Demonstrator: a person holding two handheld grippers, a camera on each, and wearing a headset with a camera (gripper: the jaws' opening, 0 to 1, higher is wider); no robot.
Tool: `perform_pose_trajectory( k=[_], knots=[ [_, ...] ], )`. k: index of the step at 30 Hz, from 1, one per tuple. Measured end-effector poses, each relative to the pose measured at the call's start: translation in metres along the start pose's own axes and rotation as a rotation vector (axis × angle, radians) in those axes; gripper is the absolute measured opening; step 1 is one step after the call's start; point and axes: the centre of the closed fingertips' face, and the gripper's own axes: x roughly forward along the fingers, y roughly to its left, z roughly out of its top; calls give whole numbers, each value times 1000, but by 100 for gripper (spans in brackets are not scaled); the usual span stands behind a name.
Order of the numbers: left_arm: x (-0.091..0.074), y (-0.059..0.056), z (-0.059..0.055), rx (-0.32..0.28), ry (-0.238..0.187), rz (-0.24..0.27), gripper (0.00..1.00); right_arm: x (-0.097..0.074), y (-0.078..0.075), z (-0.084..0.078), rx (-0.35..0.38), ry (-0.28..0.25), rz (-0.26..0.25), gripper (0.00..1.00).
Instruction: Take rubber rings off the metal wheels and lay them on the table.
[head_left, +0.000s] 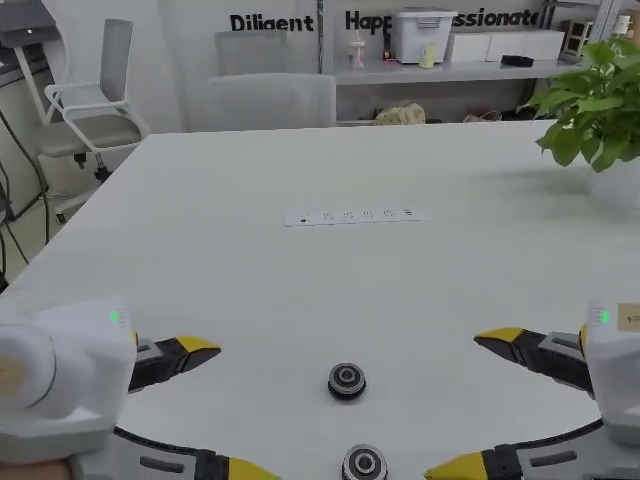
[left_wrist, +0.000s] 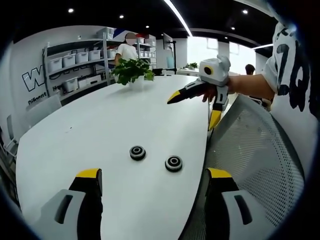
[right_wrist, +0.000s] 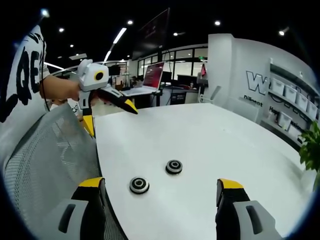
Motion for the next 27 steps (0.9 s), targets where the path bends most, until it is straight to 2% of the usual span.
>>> perform_pose_trajectory(
  k=[10, 16, 27],
  knots=[
    [9, 0, 1, 15, 9, -21, 81, 9, 2, 0, -31, 5, 24, 91],
    [13, 4, 3, 34, 13, -29, 81, 14, 4, 0, -47, 5, 41, 89],
    [23, 6, 0, 30, 16, -48, 78, 25, 8, -5, -92, 3, 83, 83]
  ],
)
